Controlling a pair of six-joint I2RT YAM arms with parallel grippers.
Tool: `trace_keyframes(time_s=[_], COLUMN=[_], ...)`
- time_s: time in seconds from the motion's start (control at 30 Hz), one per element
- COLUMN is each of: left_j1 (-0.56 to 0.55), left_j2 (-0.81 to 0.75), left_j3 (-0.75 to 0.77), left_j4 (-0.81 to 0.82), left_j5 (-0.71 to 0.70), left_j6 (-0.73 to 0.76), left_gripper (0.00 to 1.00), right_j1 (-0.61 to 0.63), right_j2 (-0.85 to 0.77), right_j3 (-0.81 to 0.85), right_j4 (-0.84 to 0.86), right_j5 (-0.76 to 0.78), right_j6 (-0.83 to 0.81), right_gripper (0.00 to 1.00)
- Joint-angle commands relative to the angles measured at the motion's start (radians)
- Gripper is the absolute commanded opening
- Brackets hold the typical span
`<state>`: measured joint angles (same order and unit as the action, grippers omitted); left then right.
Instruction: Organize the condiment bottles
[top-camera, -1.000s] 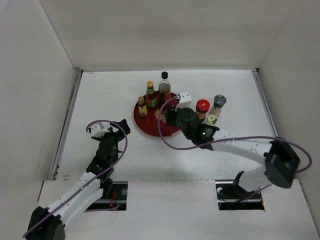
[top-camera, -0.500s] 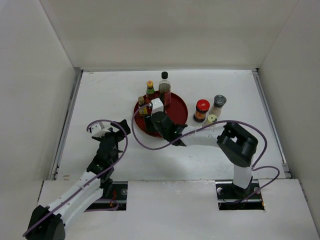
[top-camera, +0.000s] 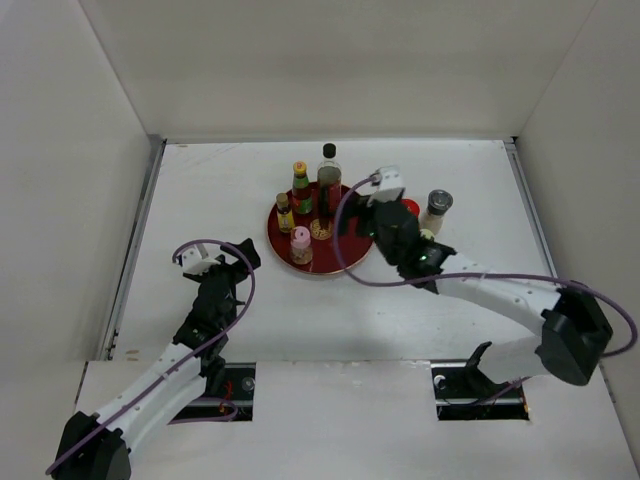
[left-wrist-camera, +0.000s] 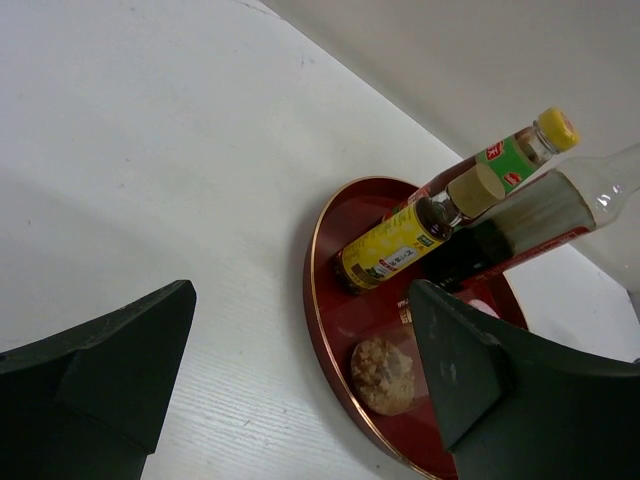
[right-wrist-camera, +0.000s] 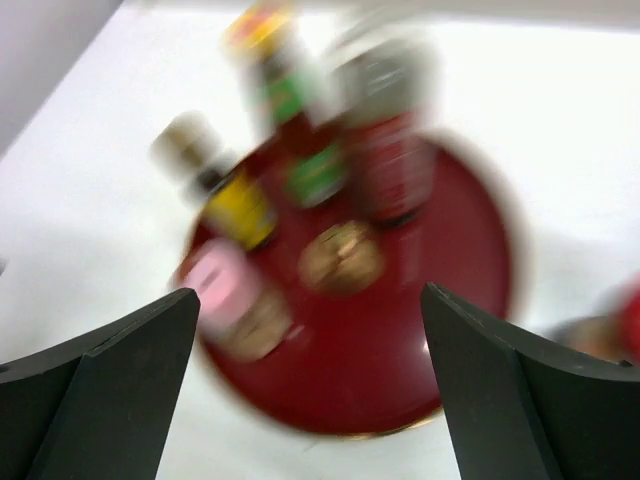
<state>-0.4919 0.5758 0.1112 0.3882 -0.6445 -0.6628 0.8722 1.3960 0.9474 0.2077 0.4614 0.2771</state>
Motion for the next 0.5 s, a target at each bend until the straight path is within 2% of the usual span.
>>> trace_keyframes(time_s=[0.0, 0.17, 0.47], left_j1=[-0.003, -0.007, -0.010], left_j2=[-0.013, -0.013, 0.001], left_j3=[-0.005, -0.002, -0.001], left_j4=[0.052, 0.051, 0.054], left_j5=[0.002, 0.009, 0.005], left_j6=[-0.008, -0.009, -0.009], left_gripper=[0.89, 0.89, 0.89], right_j1=[-0.155, -0.293, -0.362], right_j2=[-0.072, -0.023, 0.099], right_j3=[-0.061, -0.045, 0.016], right_j4=[-0.048, -0.128, -0.148], right_j5=[0.133, 0.201, 0.089], right_j6=[0.008, 0.001, 0.027], right_gripper=[0.99, 1.00, 1.00])
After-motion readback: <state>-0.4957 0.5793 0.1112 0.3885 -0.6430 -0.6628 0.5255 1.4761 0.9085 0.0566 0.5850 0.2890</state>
